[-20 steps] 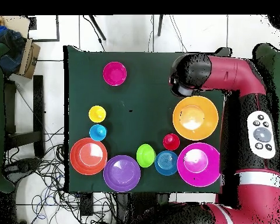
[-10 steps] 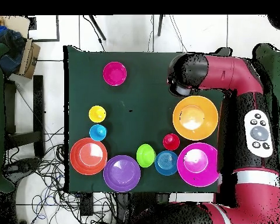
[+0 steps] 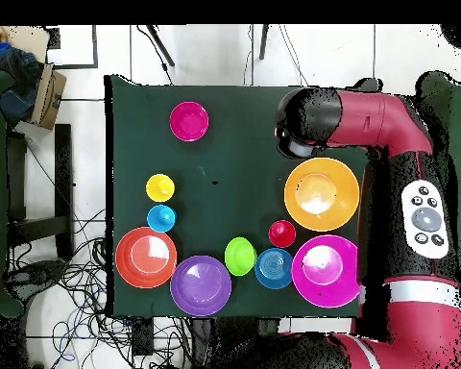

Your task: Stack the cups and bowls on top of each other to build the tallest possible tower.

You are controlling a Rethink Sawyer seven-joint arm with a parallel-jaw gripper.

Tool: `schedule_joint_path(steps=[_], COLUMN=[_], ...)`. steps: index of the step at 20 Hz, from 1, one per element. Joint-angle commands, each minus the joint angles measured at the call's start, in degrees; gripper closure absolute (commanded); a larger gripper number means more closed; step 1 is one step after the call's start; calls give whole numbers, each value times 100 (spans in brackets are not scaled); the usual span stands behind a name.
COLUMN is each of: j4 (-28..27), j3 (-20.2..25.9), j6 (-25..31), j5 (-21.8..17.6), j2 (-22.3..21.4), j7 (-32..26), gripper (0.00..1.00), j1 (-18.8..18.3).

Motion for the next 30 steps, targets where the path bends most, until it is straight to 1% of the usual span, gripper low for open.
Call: schedule_joint_path(steps=[1,12,16,30], j4=[119,54,-26,28], j3=[417,397,377,385], j6=[85,119,132,73], j5=[-305,-412,-554,-439], j2=[235,245,231,269], j7=[-1597,-1652,-1791,-1621], gripper=[0,0,0,0], j1=[166,227,288,308])
